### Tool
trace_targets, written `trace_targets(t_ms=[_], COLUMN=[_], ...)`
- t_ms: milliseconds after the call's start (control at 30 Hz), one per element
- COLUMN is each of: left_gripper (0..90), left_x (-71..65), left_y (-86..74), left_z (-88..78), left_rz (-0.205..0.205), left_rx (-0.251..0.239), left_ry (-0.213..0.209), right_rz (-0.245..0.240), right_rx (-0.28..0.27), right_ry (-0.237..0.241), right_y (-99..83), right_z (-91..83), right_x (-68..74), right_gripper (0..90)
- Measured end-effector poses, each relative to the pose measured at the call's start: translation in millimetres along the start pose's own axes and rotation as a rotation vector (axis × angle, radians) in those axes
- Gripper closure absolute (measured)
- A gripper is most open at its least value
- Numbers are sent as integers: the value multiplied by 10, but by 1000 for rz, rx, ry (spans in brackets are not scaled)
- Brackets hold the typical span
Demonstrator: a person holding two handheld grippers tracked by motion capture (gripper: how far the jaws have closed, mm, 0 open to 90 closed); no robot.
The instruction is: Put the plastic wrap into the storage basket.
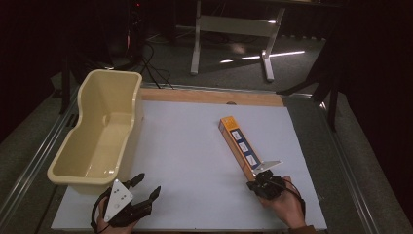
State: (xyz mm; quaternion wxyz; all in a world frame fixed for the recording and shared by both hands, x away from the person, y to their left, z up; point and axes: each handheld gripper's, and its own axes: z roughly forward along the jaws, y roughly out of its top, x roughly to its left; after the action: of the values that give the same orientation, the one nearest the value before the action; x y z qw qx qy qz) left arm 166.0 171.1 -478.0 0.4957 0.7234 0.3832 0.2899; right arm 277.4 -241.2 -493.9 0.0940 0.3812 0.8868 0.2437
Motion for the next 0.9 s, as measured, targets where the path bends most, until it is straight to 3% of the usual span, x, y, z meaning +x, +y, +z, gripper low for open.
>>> trace_targets(t_ms=[33,67,133,167,233,300,333,367,567,767,867,900], left_gripper=[357,357,357,357,357,358,357,357,357,357,357,357], left_x=[0,0,-1,0,0,1,1,0,3,5,5,6], left_y=[0,1,1,1,2,2,2,1,1,1,1,1], left_z=[0,0,-1,-1,-3,0,0,1,-3,-1,-1,-1], left_rz=[0,0,-1,-2,-1,-3,-3,-2,-2,-3,-2,-4], left_rx=[0,0,-2,-2,-5,-5,-5,-5,-5,-3,-4,-4], left_ry=[0,1,2,4,8,8,8,7,6,5,5,5], right_rz=[0,28,40,53,42,-2,-2,-23,-28,-27,-30,-26], right_rx=[0,10,14,20,17,-24,-24,-67,-122,-79,-72,-43], right_ry=[0,-47,-61,-60,-13,20,20,42,6,-35,-45,-55], right_y=[0,-39,-48,-55,-54,4,4,75,353,621,651,755], right_z=[0,-41,-52,-61,-70,-123,-123,-171,-236,-166,-157,-123], right_x=[0,-142,-187,-232,-278,-264,-264,-273,-383,-530,-549,-620], right_gripper=[895,877,860,831,759,649,649,602,492,416,411,390])
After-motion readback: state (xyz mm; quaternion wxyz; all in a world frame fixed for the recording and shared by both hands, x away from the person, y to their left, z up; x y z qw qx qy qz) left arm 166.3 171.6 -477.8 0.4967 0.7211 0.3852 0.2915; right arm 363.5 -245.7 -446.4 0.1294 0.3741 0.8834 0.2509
